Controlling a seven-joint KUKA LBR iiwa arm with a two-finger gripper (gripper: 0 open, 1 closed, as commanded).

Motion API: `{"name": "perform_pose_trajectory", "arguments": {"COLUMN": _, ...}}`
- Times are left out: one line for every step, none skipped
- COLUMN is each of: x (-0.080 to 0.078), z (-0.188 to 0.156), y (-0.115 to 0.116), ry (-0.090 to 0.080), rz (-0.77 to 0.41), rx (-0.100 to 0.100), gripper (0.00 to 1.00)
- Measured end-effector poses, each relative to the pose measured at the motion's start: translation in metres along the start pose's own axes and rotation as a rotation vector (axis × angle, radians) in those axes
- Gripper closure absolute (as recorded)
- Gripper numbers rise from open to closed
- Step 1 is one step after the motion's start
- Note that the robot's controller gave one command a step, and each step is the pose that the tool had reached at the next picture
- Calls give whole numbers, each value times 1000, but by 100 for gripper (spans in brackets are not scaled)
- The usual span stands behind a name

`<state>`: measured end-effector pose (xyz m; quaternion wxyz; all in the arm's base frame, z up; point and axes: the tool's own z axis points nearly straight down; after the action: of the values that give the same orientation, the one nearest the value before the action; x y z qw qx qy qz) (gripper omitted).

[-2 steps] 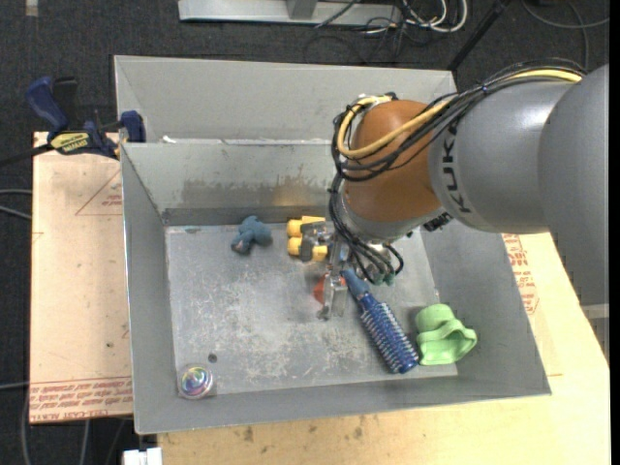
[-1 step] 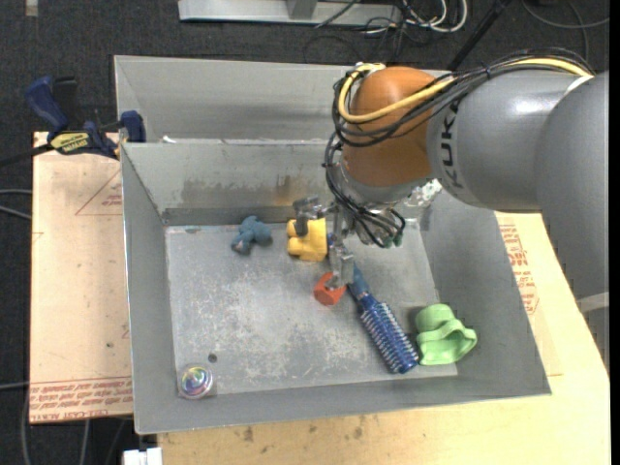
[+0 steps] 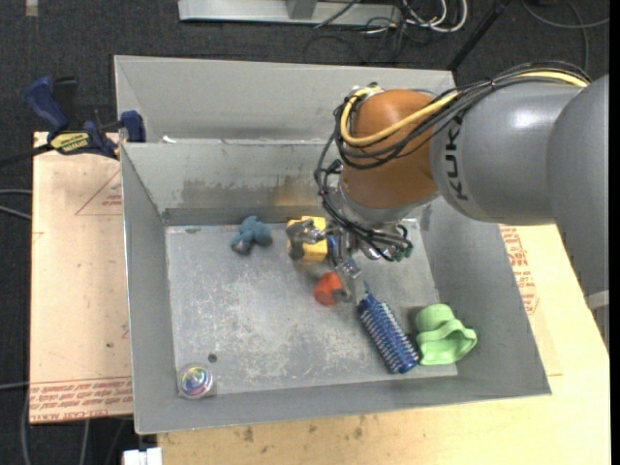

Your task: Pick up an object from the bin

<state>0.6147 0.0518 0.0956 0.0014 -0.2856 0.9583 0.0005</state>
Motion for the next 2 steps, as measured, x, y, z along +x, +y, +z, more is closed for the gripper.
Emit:
{"name": "perform_pose_trajectory", "arguments": {"x": -17, "z": 22, "y": -12, "ry": -2, "rz": -372, "rx": 2, "gripper": 0}}
{"name": "perform_pose_trajectory", "arguments": {"x": -19, "z": 21, "y": -13, "ry": -8, "rz": -370, "rx": 4, "gripper": 100}}
